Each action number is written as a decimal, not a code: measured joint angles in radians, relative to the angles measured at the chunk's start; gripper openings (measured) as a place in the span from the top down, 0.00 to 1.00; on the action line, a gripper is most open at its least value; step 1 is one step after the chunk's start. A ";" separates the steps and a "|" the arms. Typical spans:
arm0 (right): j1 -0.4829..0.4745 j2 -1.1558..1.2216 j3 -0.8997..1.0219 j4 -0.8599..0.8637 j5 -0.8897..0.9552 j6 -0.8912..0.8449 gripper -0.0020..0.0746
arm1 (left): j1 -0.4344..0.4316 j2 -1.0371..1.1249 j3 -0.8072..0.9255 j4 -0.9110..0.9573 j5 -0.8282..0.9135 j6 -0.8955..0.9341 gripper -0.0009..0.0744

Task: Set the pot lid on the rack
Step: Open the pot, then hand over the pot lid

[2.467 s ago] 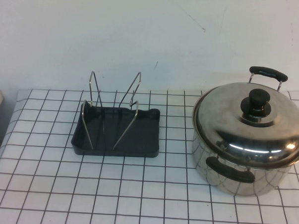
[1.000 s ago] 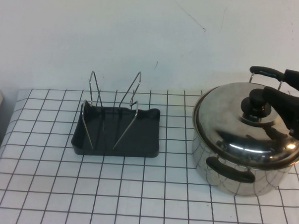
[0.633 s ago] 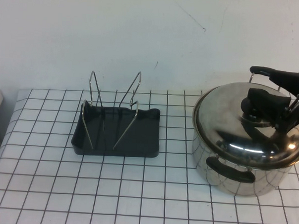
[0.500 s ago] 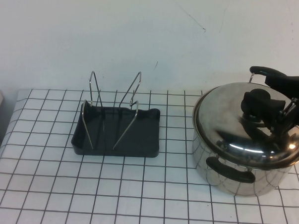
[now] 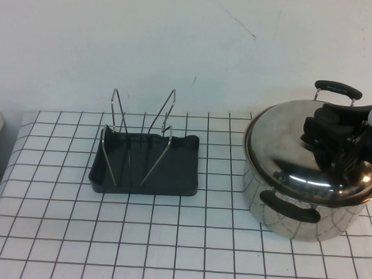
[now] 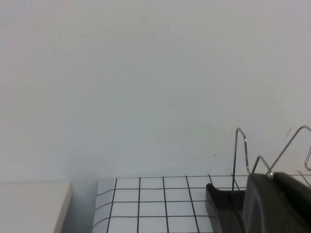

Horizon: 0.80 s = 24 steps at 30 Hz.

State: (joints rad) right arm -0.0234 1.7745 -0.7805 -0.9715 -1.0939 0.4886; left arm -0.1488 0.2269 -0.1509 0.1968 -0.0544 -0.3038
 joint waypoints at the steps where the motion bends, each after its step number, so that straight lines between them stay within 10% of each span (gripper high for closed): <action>1: 0.000 0.000 0.000 0.002 0.000 0.000 0.52 | 0.000 0.000 0.000 0.002 0.000 0.000 0.99; 15: 0.000 -0.071 0.000 0.148 -0.030 0.006 0.52 | 0.000 0.000 0.000 0.004 -0.011 -0.018 0.99; 24: 0.085 -0.254 0.000 0.142 -0.034 0.085 0.52 | 0.000 0.000 0.000 -0.040 -0.015 -0.622 0.99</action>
State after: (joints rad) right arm 0.0615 1.5208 -0.7805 -0.8295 -1.1279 0.5736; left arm -0.1488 0.2269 -0.1509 0.1566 -0.0692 -0.9262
